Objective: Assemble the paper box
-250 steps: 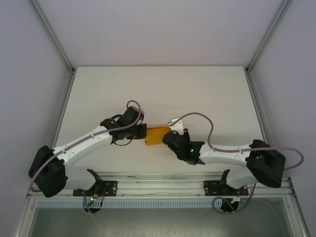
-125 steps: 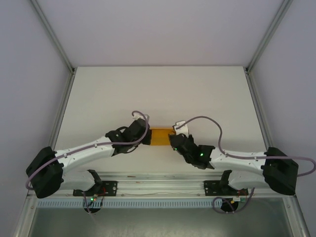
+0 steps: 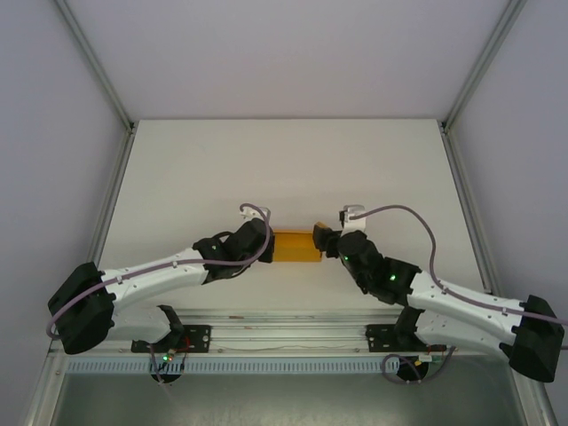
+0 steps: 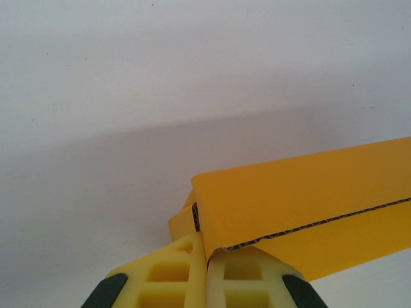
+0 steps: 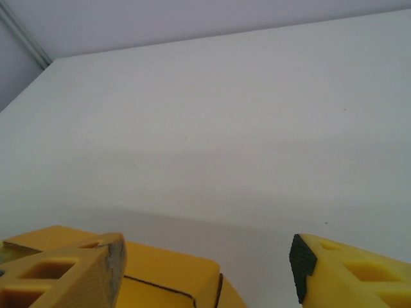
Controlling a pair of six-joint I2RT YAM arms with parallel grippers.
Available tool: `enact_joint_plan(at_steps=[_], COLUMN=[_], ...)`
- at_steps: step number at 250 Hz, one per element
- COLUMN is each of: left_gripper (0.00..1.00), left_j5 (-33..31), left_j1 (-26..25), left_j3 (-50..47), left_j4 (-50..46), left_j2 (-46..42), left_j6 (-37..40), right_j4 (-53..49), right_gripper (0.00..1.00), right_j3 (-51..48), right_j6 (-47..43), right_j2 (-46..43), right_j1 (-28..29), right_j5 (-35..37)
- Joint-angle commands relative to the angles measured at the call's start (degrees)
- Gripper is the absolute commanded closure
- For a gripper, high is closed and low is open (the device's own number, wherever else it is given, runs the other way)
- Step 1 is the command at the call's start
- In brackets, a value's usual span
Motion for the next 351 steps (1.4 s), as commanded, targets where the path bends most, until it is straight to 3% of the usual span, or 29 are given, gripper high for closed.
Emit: enact_joint_plan(at_steps=[1,42,108,124,137,228,269,302,351], left_gripper=[1.0,1.0,0.97,0.9,0.77,0.36,0.32,0.37,0.41], left_j5=[2.2,1.1,1.8,2.0,2.6,7.6,0.6,3.9,7.1], left_j1=[-1.0,-1.2,-1.3,-1.3,-1.3,-1.3,0.8,5.6,6.2], left_j3=[-2.6,-2.3,-1.4,-0.4,0.7,13.3,19.4,19.7,16.1], left_j4=[-8.2,-8.4,-8.0,-8.7,-9.5,-21.1,-27.9,-26.3,-22.4], left_j2=[1.8,0.6,-1.2,-1.9,-2.7,-2.5,1.9,4.9,4.8], left_j6=[1.8,2.1,4.7,5.1,5.8,6.7,-0.5,-0.8,1.1], right_j4=[0.3,-1.7,-3.9,-5.1,-5.8,-6.8,-5.5,-5.5,-6.0], right_gripper=[0.33,0.38,0.48,0.48,0.49,0.5,0.5,0.5,0.5], right_j3=[1.2,2.5,-0.8,-1.6,-2.3,-3.0,-4.1,-4.2,-3.7], right_j6=[0.6,3.2,6.9,8.4,9.2,9.8,9.6,9.4,8.9], right_j2=[3.1,8.3,9.8,9.9,10.1,13.0,12.4,12.2,12.3], right_j1=[-2.0,-5.8,-6.1,-6.1,-6.0,-6.1,-6.1,-6.1,-6.1], right_j5=[-3.3,-7.4,-10.9,-11.3,-11.6,-12.5,-12.1,-11.7,-10.3])
